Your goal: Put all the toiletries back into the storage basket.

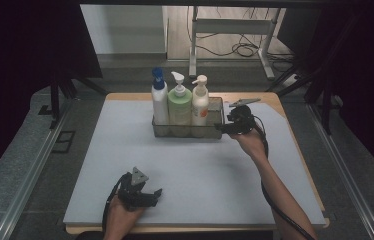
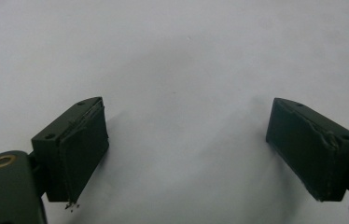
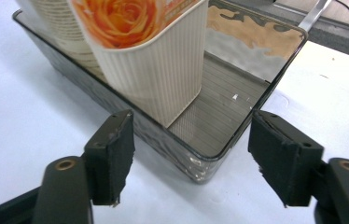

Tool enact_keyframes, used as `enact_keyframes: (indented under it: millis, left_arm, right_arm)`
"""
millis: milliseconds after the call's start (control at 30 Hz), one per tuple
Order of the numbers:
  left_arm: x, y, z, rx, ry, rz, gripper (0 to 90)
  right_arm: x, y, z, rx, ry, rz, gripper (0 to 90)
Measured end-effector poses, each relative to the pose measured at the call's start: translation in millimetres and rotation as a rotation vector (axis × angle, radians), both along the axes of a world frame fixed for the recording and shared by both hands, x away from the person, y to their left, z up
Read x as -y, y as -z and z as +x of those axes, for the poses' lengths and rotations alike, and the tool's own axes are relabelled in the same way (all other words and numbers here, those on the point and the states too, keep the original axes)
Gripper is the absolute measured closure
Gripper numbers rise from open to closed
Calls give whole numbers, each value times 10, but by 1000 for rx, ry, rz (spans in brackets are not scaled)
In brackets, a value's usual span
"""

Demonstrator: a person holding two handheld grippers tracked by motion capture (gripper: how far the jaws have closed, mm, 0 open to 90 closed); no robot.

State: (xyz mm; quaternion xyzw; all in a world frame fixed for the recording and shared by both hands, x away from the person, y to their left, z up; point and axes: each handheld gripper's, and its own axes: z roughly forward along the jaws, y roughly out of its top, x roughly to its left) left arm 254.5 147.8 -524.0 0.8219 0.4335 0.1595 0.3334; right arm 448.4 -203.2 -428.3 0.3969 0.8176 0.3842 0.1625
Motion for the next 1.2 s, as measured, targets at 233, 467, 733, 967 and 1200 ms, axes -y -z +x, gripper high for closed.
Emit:
enact_keyframes:
  millis: [233, 467, 733, 967, 1200]
  left_arm:
    - [5, 3, -1, 2, -5, -7, 122]
    - [2, 1, -1, 0, -1, -3, 122]
    - [2, 1, -1, 1, -1, -3, 122]
    - [2, 1, -1, 1, -1, -3, 122]
    - [2, 1, -1, 1, -2, -3, 122]
  right_arm:
    - [34, -38, -104, 10, -12, -15, 194]
    - [37, -21, -207, 18, -42, -45, 133]
    - [39, 16, -346, 15, -82, -70, 67]
    - [63, 41, -456, 33, -101, -80, 30]
    - [120, 80, -578, 35, -120, -91, 6]
